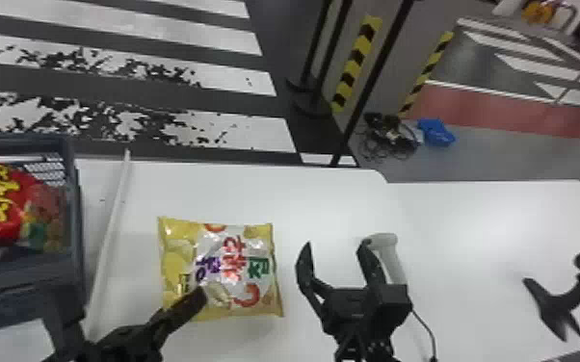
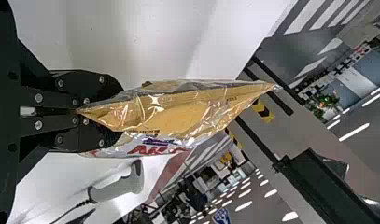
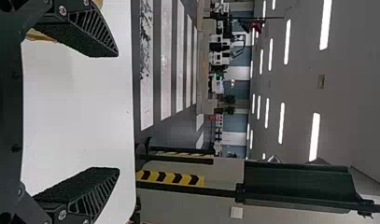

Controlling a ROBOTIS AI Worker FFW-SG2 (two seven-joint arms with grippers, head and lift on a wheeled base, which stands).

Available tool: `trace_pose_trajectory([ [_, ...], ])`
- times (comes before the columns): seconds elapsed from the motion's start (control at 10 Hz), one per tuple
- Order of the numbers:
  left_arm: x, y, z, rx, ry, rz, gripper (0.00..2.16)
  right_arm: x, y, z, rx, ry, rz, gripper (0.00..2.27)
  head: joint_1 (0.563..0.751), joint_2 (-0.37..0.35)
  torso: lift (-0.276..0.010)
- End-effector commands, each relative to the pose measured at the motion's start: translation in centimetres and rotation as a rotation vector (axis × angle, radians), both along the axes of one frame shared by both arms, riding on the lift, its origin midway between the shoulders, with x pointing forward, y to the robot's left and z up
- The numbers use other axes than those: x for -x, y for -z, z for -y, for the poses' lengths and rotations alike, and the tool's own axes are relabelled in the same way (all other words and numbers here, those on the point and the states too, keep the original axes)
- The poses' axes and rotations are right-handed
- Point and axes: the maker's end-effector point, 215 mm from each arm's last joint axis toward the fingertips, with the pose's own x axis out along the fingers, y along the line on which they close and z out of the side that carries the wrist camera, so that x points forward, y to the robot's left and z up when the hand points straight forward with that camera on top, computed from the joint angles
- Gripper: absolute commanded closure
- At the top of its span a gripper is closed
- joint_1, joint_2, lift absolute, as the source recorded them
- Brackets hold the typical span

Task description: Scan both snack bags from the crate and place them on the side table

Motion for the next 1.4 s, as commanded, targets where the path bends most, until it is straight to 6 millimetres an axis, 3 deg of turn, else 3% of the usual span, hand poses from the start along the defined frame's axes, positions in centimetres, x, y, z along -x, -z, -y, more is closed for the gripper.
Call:
trace_pose_trajectory([
  [0.0, -0.1, 0.9, 1.1, -0.013, 0.019, -0.015, 0.45, 0.0, 0.0, -0.1, 0.0, -0.002, 0.0, 0.12, 0.695, -0.35, -0.095],
  [0.1, 0.2, 1.3, 1.5, -0.039, 0.037, -0.012, 0.0, -0.2, -0.2, -0.2, -0.001, -0.005, 0.004, 0.12, 0.695, -0.35, -0.095],
  [0.4, 0.5, 0.0, 2.3, -0.081, 0.06, 0.028, 0.03, -0.3, -0.2, -0.6, -0.005, -0.011, 0.005, 0.12, 0.695, -0.35, -0.095],
  [0.6, -0.1, -2.4, 1.0, -0.231, 0.043, 0.139, 0.03, -0.4, -0.2, -0.4, -0.011, -0.007, 0.003, 0.11, 0.695, -0.35, -0.095],
  [0.8, -0.6, -3.6, 0.1, -0.344, 0.025, 0.2, 0.03, -0.4, -0.1, -0.4, -0.011, -0.009, 0.0, 0.12, 0.695, -0.35, -0.095],
  [1.0, 0.3, -2.4, 0.8, -0.473, 0.084, 0.218, 0.03, -0.4, 0.1, -0.4, -0.011, -0.009, -0.003, 0.11, 0.695, -0.35, -0.095],
  [1.1, 1.3, -0.7, 1.0, -0.562, 0.16, 0.183, 0.03, -0.4, 0.1, -0.4, -0.011, -0.009, -0.003, 0.12, 0.695, -0.35, -0.095],
  [1.3, 2.1, 1.2, 0.3, -0.653, 0.224, 0.093, 0.03, -0.3, 0.2, -0.4, -0.011, -0.008, -0.006, 0.12, 0.695, -0.35, -0.095],
])
